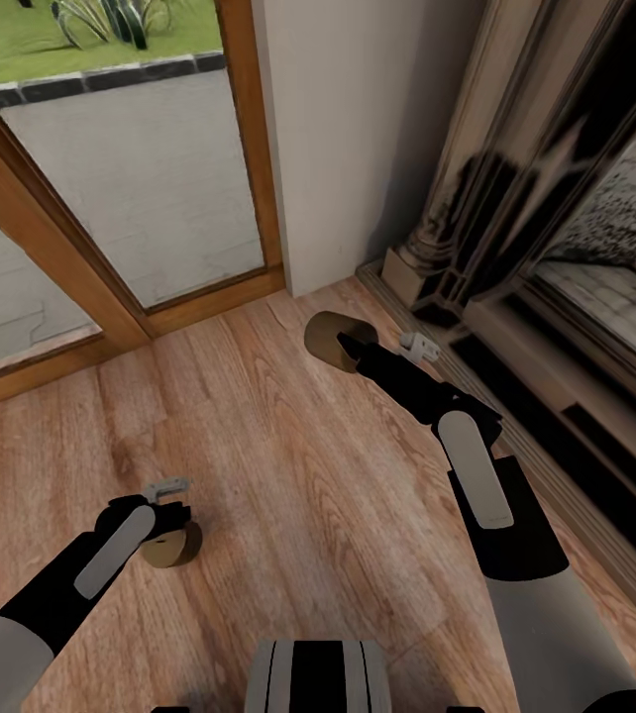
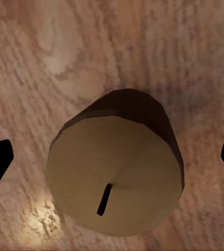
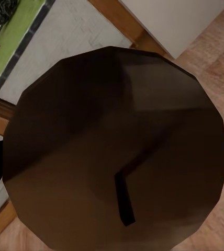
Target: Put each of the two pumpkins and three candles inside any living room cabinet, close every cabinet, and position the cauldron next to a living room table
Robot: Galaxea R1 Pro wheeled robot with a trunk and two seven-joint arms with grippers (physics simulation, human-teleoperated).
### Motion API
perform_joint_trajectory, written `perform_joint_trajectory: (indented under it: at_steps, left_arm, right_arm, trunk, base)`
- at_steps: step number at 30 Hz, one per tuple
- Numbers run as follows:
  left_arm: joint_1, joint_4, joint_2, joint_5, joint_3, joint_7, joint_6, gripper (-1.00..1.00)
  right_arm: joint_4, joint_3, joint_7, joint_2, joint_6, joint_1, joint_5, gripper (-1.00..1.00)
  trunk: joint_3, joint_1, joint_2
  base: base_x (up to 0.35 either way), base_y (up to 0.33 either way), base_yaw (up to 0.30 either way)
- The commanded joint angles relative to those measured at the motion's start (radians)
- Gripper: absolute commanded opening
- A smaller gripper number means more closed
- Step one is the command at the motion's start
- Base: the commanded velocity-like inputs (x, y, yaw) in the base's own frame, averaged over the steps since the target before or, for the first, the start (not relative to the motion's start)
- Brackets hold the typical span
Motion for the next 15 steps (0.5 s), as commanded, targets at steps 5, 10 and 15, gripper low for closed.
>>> perform_joint_trajectory:
  at_steps: [5, 10, 15]
  left_arm:
    - [-0.001, -0.002, 0.002, 0.009, -0.002, 0.015, -0.001, 1.00]
    - [-0.001, -0.002, 0.001, 0.008, -0.002, 0.015, -0.001, 1.00]
    - [-0.001, -0.002, 0.000, 0.009, -0.003, 0.015, -0.001, 1.00]
  right_arm:
    - [-0.001, 0.000, -0.010, 0.000, 0.002, -0.001, -0.011, -1.00]
    - [-0.001, 0.000, -0.010, 0.000, 0.002, -0.001, -0.011, -1.00]
    - [-0.001, -0.001, -0.010, 0.000, 0.002, 0.000, -0.011, -1.00]
  trunk:
    - [-0.001, 0.000, 0.000]
    - [-0.008, 0.001, -0.001]
    - [-0.012, 0.001, -0.001]
  base:
    - [0.000, 0.000, 0.000]
    - [0.000, 0.000, 0.000]
    - [0.000, 0.000, 0.000]
